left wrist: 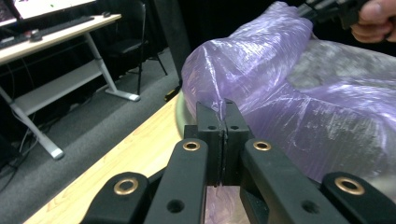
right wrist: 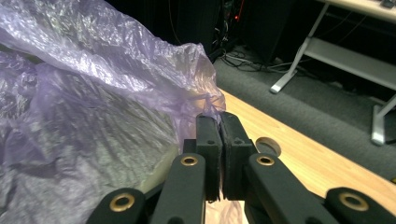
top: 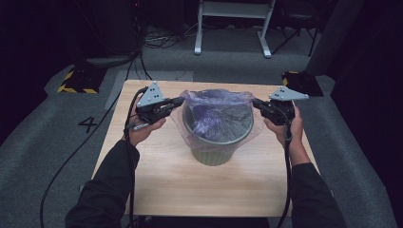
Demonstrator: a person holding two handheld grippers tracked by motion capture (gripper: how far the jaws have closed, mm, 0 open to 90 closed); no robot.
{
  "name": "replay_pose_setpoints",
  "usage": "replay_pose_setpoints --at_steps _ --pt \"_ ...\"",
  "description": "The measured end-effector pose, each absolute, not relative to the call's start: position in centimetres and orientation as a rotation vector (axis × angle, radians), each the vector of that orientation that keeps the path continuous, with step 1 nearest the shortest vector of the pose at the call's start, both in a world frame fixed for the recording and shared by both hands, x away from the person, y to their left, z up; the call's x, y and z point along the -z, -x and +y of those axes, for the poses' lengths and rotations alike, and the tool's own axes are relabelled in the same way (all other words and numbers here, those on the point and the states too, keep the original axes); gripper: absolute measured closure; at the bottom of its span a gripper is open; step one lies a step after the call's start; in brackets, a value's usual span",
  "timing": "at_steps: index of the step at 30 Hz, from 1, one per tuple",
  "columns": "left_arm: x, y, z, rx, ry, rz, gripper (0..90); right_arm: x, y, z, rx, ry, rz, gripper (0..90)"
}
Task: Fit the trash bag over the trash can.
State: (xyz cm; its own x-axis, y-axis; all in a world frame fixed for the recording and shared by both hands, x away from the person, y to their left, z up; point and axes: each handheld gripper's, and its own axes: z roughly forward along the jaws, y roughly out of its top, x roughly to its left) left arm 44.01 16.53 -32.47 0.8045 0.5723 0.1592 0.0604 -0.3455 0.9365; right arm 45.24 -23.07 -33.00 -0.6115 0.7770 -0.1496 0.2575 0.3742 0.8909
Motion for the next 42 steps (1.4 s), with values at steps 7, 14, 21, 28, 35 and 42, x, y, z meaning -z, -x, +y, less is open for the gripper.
replay_pose_setpoints --at_steps 7,14,21,28,35,42 --pt "34.1 -47.0 16.3 -0.525 -1.896 0.577 89.1 34.5 -47.2 -23.2 -1.216 -0.986 2.090 88.1" --pt "36.1 -49.4 16.1 -0.462 -1.895 0.657 89.1 36.3 -48.9 -23.4 -1.228 -1.071 2.111 88.1" --pt "37.8 -51.0 15.3 -0.391 -1.911 0.722 88.9 37.7 -49.6 -23.5 -1.247 -1.129 2.136 88.1" --pt "39.0 -51.9 14.1 -0.336 -1.945 0.753 88.4 39.0 -50.0 -23.1 -1.246 -1.151 2.176 88.1" --pt "40.4 -52.2 13.5 -0.288 -1.990 0.775 86.1 40.1 -50.0 -23.1 -1.237 -1.167 2.211 87.9" --pt "41.3 -51.6 14.8 -0.268 -2.000 0.801 79.9 40.9 -49.5 -23.6 -1.233 -1.170 2.224 87.0"
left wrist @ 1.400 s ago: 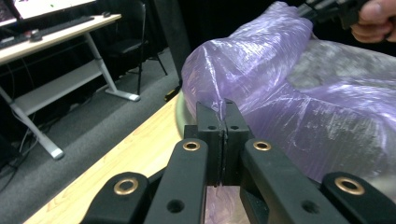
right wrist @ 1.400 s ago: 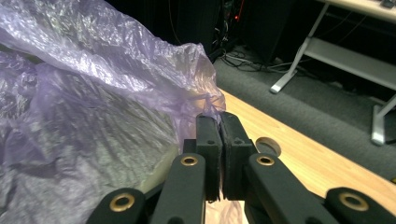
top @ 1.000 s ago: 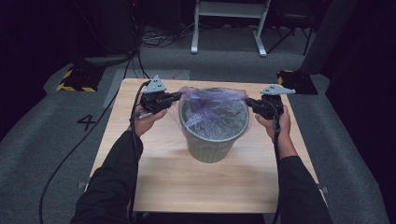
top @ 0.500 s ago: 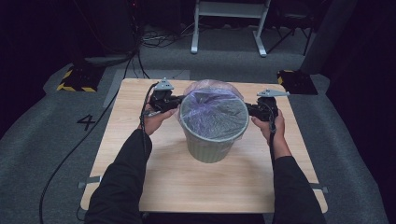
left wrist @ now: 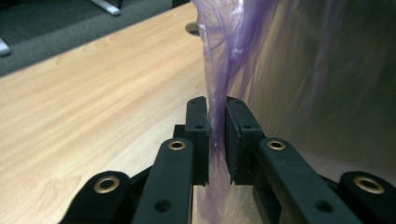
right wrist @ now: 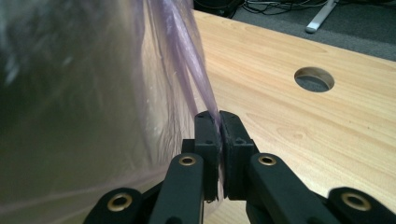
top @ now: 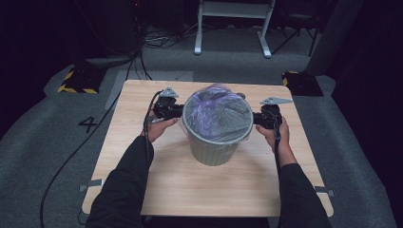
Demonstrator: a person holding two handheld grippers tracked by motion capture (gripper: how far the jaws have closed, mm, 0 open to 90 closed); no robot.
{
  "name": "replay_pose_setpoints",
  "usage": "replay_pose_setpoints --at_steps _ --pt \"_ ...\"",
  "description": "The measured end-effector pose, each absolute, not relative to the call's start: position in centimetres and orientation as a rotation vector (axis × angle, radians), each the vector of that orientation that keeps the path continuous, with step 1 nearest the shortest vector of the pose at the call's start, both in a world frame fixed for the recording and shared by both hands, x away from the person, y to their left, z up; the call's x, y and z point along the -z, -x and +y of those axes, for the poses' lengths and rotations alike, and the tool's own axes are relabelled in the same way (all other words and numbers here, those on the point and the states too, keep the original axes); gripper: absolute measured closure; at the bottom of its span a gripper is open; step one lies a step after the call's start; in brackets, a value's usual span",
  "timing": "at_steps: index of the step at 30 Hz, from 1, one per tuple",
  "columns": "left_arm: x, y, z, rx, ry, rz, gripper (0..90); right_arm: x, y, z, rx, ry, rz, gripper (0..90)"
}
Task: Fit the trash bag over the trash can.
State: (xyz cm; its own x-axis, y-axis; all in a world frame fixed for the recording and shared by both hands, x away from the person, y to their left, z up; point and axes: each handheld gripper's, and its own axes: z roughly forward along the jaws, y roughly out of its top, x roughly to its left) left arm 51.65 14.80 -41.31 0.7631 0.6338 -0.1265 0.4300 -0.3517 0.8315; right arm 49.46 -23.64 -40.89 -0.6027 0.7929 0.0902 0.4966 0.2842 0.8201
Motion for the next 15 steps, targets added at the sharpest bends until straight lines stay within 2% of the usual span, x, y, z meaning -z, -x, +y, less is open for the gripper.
replay_pose_setpoints --at_steps 4,7,9,11,15 --pt "41.7 -50.9 15.9 -0.300 -2.007 0.816 72.8 41.4 -49.1 -24.0 -1.215 -1.162 2.230 84.9" --pt "41.6 -50.2 16.8 -0.311 -2.000 0.809 59.1 41.5 -48.8 -24.5 -1.225 -1.167 2.210 81.2" --pt "41.5 -49.6 17.3 -0.350 -1.988 0.822 46.6 41.4 -48.4 -25.0 -1.232 -1.160 2.192 79.5" --pt "41.2 -48.7 18.2 -0.372 -1.960 0.814 36.5 41.2 -48.1 -25.5 -1.235 -1.150 2.176 72.5" --pt "40.6 -46.9 19.9 -0.388 -1.897 0.771 26.0 40.6 -47.2 -26.5 -1.249 -1.116 2.146 61.2"
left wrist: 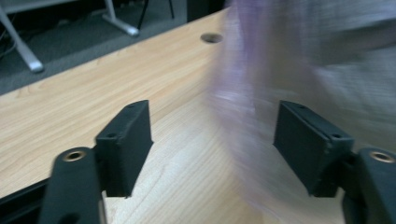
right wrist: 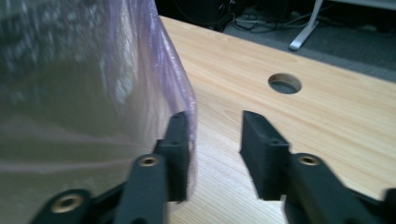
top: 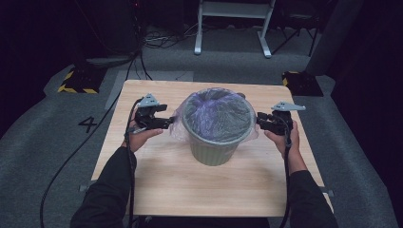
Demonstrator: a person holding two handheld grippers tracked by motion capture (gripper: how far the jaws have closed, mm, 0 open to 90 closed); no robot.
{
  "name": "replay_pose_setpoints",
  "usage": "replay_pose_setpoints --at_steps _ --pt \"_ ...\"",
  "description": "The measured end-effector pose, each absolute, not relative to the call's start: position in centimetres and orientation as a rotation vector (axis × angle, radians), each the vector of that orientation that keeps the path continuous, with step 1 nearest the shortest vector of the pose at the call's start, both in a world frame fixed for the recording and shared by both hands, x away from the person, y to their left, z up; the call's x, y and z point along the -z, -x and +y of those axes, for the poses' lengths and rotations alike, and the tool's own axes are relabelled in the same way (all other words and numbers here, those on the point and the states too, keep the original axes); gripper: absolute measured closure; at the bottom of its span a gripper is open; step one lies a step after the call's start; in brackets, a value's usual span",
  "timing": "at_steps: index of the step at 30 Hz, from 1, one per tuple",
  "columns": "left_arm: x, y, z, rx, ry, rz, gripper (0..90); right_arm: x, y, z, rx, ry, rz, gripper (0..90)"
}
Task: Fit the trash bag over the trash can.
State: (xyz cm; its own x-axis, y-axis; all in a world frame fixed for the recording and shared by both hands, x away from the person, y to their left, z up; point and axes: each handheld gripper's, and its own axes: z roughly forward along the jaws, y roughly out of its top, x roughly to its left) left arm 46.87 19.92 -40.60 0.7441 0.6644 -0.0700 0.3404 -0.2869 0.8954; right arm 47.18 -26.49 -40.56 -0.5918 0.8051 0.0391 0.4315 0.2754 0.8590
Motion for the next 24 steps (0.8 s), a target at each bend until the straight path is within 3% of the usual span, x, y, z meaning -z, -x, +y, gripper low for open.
replay_pose_setpoints --at_steps 9,19,24 --pt "39.7 -42.7 20.6 -0.404 -1.906 0.628 20.3 39.2 -45.0 -27.5 -1.251 -0.953 2.157 43.2" --pt "39.2 -39.3 16.7 -0.398 -2.014 0.440 18.9 37.9 -41.9 -26.1 -1.180 -0.713 2.169 33.9" --pt "39.0 -38.9 15.6 -0.401 -2.027 0.403 30.0 37.2 -40.7 -25.4 -1.189 -0.617 2.188 32.4"
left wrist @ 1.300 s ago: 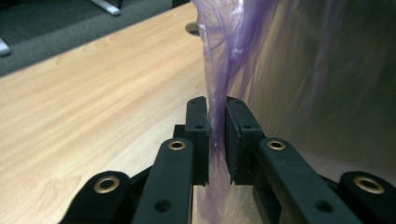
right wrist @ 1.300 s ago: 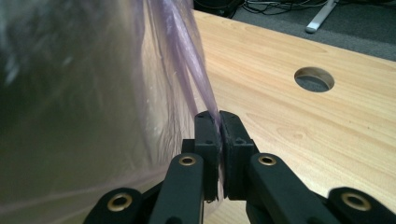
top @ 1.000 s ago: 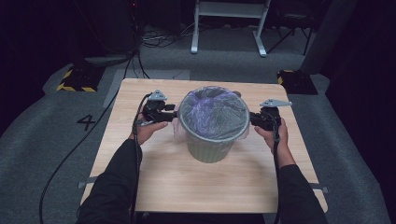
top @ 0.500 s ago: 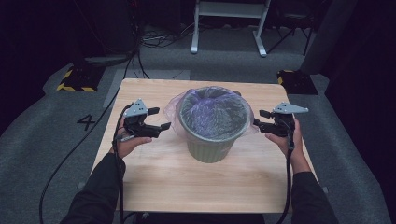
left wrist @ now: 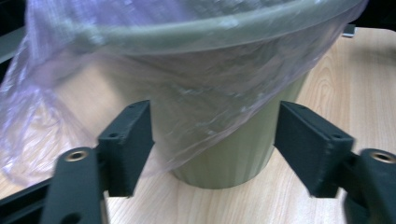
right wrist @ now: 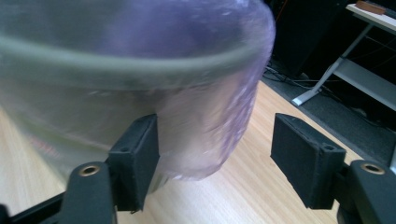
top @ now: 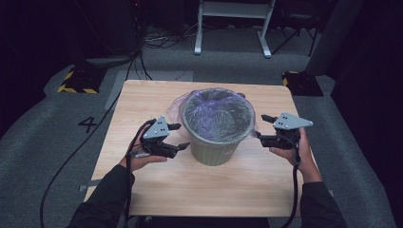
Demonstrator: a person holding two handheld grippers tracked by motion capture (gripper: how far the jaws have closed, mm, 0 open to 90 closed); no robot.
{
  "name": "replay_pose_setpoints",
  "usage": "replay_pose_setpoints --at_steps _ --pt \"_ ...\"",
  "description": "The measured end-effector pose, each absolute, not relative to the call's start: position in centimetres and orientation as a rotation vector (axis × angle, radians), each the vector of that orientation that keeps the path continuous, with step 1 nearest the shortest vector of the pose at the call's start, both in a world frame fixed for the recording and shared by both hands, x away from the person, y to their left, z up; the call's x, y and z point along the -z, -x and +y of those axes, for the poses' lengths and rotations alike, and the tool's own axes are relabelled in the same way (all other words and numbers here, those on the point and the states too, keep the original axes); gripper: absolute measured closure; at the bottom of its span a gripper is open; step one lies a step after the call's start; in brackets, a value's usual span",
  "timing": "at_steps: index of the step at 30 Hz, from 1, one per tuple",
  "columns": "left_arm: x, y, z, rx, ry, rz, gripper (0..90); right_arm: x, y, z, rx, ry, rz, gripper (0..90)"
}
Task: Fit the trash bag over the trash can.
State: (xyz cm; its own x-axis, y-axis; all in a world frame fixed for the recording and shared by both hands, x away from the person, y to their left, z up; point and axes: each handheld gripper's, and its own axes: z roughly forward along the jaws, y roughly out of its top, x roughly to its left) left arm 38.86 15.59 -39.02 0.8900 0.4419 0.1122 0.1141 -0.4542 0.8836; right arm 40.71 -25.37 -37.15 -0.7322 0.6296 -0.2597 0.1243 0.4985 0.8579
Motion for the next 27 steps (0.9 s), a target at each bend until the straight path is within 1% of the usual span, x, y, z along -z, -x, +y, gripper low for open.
replay_pose_setpoints --at_steps 1,4,7,10,13,15,17,19,21,23,25,27 --pt "39.1 -38.8 15.5 -0.409 -2.029 0.403 32.7 37.2 -40.4 -25.4 -1.163 -0.602 2.195 31.7" --pt "39.2 -38.9 15.5 -0.409 -2.035 0.406 34.5 37.6 -39.7 -25.9 -1.146 -0.592 2.218 29.6" --pt "39.4 -39.1 15.5 -0.398 -2.033 0.416 33.8 38.2 -39.2 -26.6 -1.121 -0.611 2.229 27.9" --pt "39.4 -39.1 15.5 -0.405 -2.031 0.420 30.2 38.3 -38.7 -27.1 -1.135 -0.611 2.224 27.0" --pt "39.4 -39.1 15.4 -0.399 -2.026 0.416 23.1 38.0 -38.0 -27.1 -1.175 -0.601 2.196 26.3" --pt "39.4 -39.1 15.3 -0.390 -2.018 0.408 20.5 37.9 -37.5 -26.7 -1.203 -0.578 2.186 25.3" --pt "39.3 -39.2 15.2 -0.382 -2.013 0.403 19.2 37.9 -37.0 -26.3 -1.213 -0.557 2.177 25.1" --pt "39.2 -39.2 14.9 -0.405 -2.025 0.404 19.2 37.8 -36.7 -25.8 -1.210 -0.542 2.164 25.1" --pt "39.1 -39.1 14.7 -0.425 -2.029 0.399 25.8 37.7 -36.5 -25.3 -1.208 -0.529 2.146 26.2" --pt "39.0 -39.1 14.5 -0.457 -2.037 0.407 34.2 37.5 -36.4 -24.8 -1.206 -0.514 2.132 30.7" --pt "39.0 -39.1 14.5 -0.477 -2.040 0.407 44.0 37.5 -36.3 -24.3 -1.198 -0.511 2.104 39.1" --pt "38.9 -39.3 14.6 -0.482 -2.045 0.408 55.3 37.5 -36.4 -24.1 -1.207 -0.496 2.100 51.1"
